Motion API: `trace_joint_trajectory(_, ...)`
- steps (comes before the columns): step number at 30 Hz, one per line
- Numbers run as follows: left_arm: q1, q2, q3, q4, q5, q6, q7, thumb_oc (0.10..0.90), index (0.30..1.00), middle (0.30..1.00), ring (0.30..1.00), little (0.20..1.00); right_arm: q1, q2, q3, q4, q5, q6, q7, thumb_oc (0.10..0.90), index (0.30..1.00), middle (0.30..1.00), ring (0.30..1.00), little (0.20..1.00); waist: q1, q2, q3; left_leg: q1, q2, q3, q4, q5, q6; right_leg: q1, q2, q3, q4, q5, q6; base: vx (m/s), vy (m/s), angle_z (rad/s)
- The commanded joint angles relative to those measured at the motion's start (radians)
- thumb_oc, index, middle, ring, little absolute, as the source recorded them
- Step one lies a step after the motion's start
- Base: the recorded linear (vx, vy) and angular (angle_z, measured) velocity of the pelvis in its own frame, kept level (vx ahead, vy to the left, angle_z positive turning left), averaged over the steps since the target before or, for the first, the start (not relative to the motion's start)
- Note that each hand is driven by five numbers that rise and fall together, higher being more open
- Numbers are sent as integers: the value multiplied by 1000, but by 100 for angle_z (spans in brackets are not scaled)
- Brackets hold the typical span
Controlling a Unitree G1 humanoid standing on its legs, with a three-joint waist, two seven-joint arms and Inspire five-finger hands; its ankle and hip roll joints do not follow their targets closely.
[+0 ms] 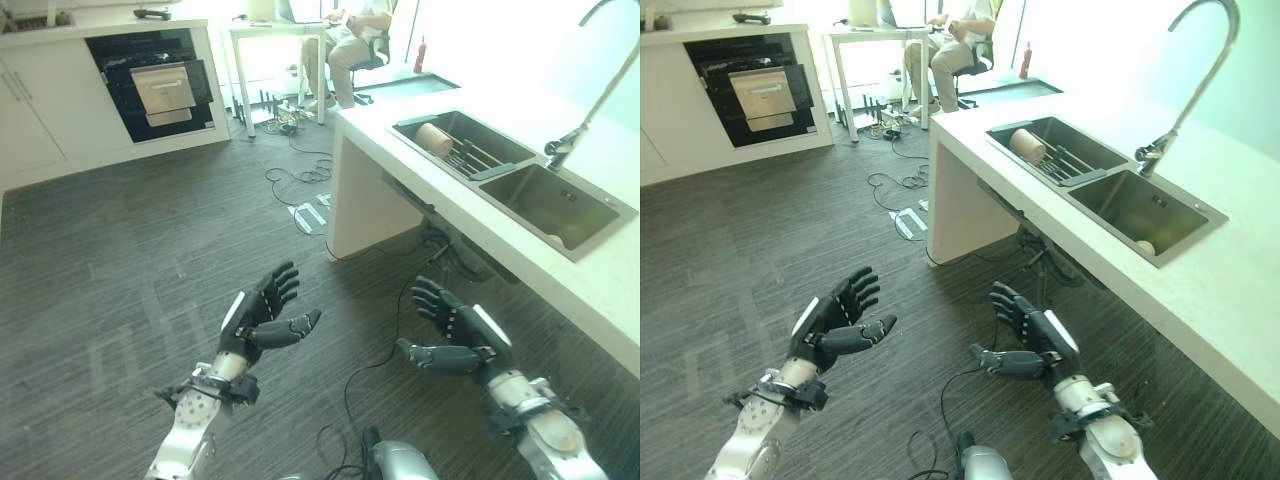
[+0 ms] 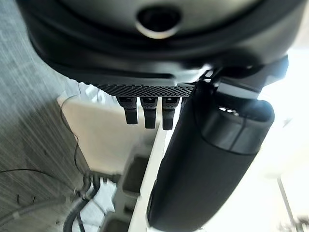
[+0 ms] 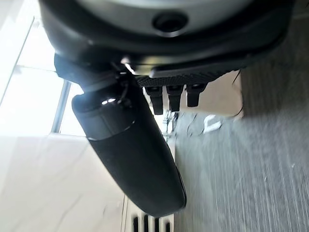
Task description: Place the dishes in the dishwasher.
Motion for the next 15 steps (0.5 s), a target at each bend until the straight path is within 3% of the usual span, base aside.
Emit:
trace_joint_trajectory(1,-34,45,-28,-182,62,-93,11,800,900,900,900,900,-92,-39,-57,-91,61,-130,-23,800,900,900,900,900,-10,31,-62,72,17,-63,-163,42,-72,35,25,-18,-120,149,24,301,-197,-3)
trace_joint_trajectory(6,-54,66,-8,-205,65,-93,37,800,900,900,900,900,-147,-59,-35,-92,44,-124,-64,800,900,900,900,900,6,31,-91,103,34,-38,-163,19,-74,82,33,-22,-120,115,27,335,-247,4)
trace_joint_trajectory(9,-68,62,14,-230,56,-100,39,800,900,900,900,900,-177,-67,-37,-99,34,-124,-86,800,900,900,900,900,7,39,-122,146,63,-22,-163,16,-91,118,60,-26,-120,78,-5,382,-288,-12)
trace_joint_trajectory(12,-78,59,34,-283,79,-119,50,800,900,900,900,900,-177,-80,-64,-137,41,-137,-81,800,900,900,900,900,6,59,-137,177,119,16,-163,123,-137,148,86,-45,-120,38,-39,290,-247,-11)
trace_joint_trajectory(13,-97,64,32,-282,115,-140,66,800,900,900,900,900,-185,-92,-74,-146,40,-137,-78,800,900,900,900,900,4,63,-138,188,152,41,-163,231,-167,169,104,-43,-120,14,-60,310,-288,-17)
trace_joint_trajectory(15,-110,67,31,-281,102,-140,83,800,900,900,900,900,-200,-113,-83,-151,42,-135,-75,800,900,900,900,900,5,54,-140,218,157,63,-163,335,-193,189,112,-30,-120,-9,-82,277,-235,-27)
